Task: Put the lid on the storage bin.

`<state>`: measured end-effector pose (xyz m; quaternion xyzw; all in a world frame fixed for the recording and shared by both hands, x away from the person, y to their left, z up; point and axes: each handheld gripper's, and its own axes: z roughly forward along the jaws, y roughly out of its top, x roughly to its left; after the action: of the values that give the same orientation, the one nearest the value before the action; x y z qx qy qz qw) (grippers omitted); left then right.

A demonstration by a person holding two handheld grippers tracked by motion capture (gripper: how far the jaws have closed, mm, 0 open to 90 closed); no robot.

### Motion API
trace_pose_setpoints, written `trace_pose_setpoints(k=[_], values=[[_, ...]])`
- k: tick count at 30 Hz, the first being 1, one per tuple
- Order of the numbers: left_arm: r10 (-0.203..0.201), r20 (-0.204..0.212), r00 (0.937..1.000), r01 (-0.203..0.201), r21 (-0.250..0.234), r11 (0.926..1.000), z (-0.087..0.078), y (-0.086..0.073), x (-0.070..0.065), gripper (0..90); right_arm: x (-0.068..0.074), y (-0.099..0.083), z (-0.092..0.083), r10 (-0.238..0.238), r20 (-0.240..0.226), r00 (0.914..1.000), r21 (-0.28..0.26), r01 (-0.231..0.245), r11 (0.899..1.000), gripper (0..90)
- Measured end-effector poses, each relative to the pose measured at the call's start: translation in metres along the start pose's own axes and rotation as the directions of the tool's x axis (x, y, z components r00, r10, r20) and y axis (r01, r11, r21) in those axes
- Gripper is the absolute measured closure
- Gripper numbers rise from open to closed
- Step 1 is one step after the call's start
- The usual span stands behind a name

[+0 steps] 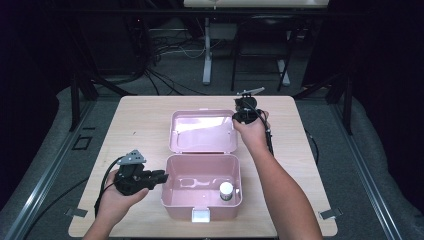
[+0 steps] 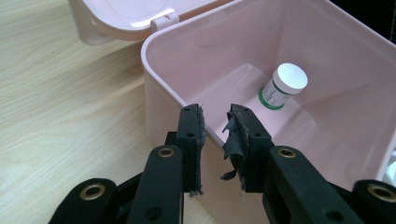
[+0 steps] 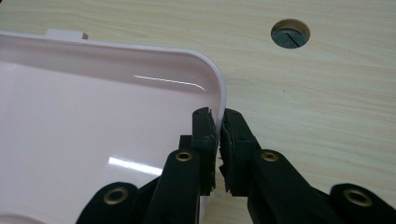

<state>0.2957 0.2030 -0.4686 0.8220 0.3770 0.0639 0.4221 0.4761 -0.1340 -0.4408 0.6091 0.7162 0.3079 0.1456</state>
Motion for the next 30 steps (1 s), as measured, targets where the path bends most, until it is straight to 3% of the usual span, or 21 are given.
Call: trace_pose_setpoints(k=[30], values=[[-0.011,-0.001,0.9999,0.011,-0.003,0.9999,0.000,0.000,0.000,75.1,0.004,0.001,-0.032,-0.022,-0.026,0.9994,-0.077,0.020,0.997,85.6]])
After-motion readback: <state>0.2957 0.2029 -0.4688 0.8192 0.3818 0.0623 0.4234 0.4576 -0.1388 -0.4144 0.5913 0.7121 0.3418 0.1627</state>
